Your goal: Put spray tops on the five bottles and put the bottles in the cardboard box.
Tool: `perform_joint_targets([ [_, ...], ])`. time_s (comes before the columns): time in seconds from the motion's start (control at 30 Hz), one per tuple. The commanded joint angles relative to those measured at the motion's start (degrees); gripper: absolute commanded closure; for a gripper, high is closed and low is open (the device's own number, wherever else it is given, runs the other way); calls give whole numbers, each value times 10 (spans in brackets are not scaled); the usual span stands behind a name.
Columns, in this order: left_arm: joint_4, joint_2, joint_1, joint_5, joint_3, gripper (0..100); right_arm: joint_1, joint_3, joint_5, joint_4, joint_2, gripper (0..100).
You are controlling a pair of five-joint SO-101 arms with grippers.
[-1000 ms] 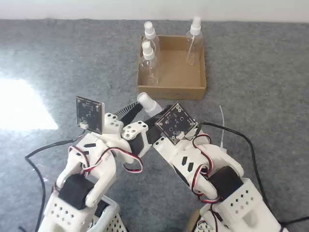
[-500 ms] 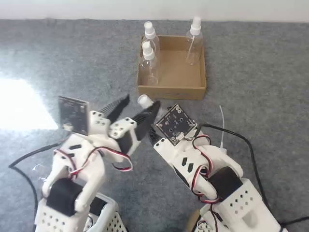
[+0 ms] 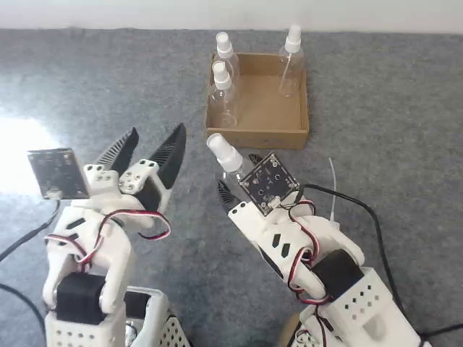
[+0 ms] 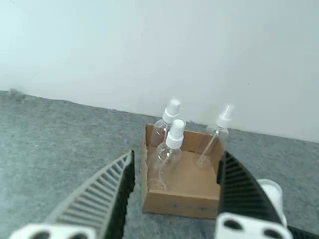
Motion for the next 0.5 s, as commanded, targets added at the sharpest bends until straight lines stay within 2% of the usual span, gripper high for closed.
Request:
perform_joint_targets([
  [0.0, -40, -4, -4, -5, 10, 750, 6, -11, -9, -31, -20, 855],
  [0.17, -87, -4, -2, -5, 53, 750, 15, -9, -43, -88, -17, 855],
  [0.47, -88, -4, -2, -5, 67, 750, 102, -7, -73, -196, -12, 854],
])
